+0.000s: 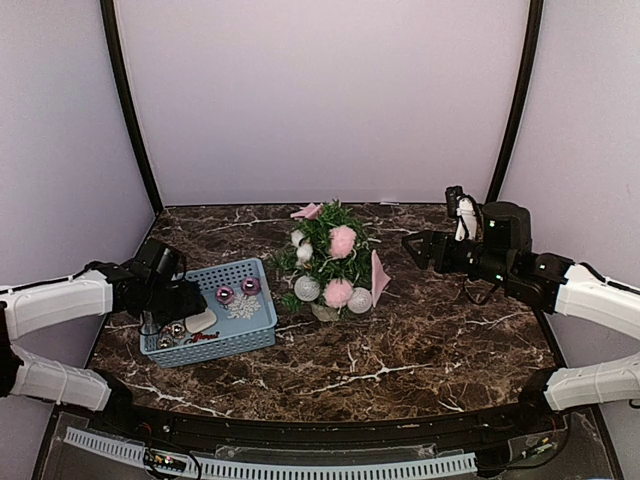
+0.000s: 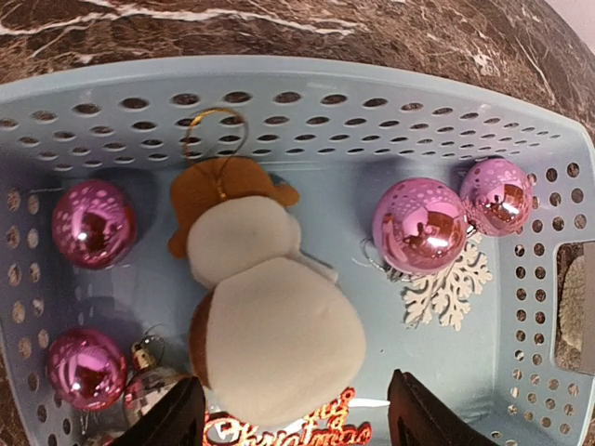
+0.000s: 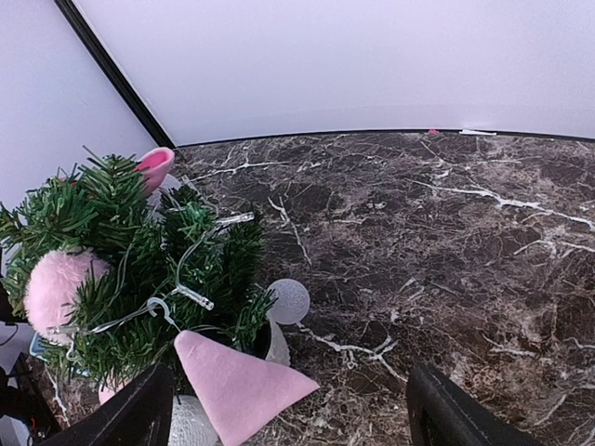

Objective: Decorate the small christmas tree
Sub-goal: Pick up the ornament bell from the bin.

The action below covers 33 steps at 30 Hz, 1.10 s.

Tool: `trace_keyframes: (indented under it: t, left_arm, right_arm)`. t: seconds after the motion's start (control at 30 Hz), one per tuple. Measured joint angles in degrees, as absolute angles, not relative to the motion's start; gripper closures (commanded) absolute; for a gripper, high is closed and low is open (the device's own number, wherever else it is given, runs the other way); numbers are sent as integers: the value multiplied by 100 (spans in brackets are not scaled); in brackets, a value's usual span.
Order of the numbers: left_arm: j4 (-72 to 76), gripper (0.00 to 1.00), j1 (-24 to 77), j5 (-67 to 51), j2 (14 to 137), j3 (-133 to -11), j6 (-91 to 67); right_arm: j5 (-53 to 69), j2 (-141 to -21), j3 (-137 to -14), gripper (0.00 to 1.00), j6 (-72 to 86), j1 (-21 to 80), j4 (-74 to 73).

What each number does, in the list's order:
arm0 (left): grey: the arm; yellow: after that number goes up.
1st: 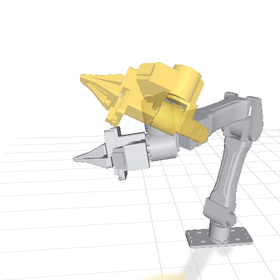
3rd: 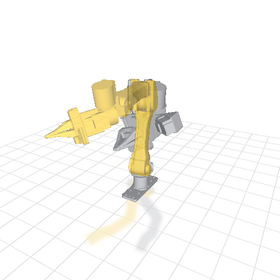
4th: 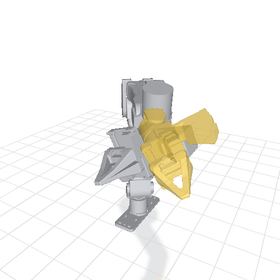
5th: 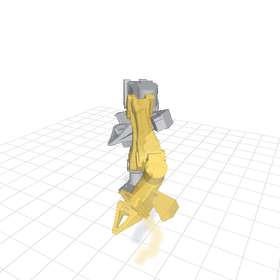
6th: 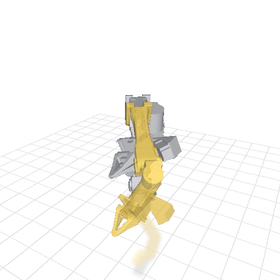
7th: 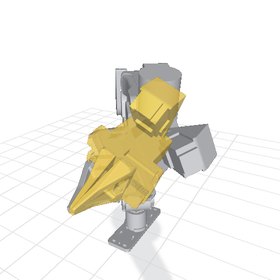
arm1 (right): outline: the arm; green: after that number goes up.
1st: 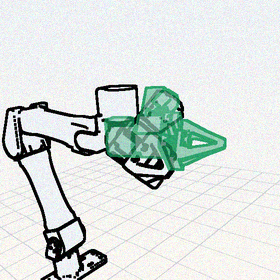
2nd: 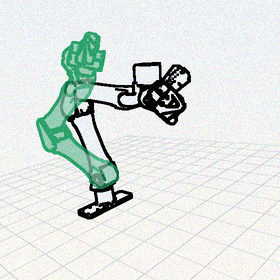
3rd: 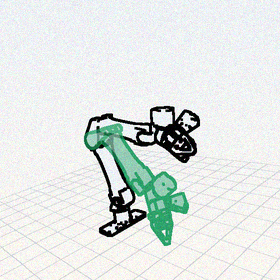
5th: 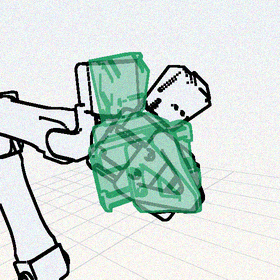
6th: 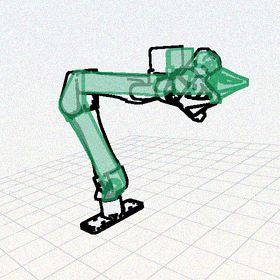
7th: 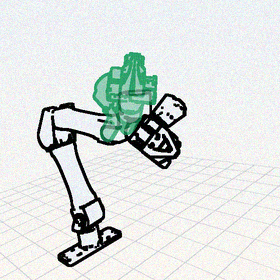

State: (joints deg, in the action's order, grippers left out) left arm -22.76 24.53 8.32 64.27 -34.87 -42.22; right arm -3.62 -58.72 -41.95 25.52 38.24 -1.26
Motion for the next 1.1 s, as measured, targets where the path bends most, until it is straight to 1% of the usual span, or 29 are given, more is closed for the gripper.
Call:
trace_keyframes:
  t: [0.17, 0.4, 0.53, 0.57, 0.73, 0.77, 0.83, 1.0, 1.1]
  left_arm:
    - [-1848, 29, 2453, 534, 7358, -3981, -3913]
    - [-1382, 20, 2443, 296, 8425, -4582, -3625]
    - [-1313, 19, 2405, 255, 8890, -4860, -3588]
    - [-1288, 20, 2399, 248, 9013, -4919, -3581]
    - [-1205, 37, 2388, 198, 9373, -5000, -3555]
    - [-1205, 42, 2388, 191, 9411, -5006, -3559]
    - [-1208, 48, 2388, 191, 9419, -5015, -3531]
    - [-1208, 52, 2388, 198, 9354, -5048, -3474]
    - [-1288, 54, 2388, 198, 9098, -5048, -3437]
  right_arm:
    - [-373, -5872, -4195, 12, 2561, 3820, -126]
    - [-388, -5872, -4195, 12, 2558, 3806, -128]
    - [-397, -5872, -4195, 12, 2558, 3776, -130]
    - [-399, -5872, -4195, 12, 2558, 3771, -130]
    - [-421, -5867, -4195, 12, 2558, 3758, -130]
    - [-427, -5867, -4195, 12, 2558, 3750, -130]
    - [-436, -5861, -4195, 12, 2558, 3739, -130]
    - [-436, -5861, -4195, 12, 2558, 3734, -130]
    - [-432, -5861, -4204, 12, 2558, 3732, -145]
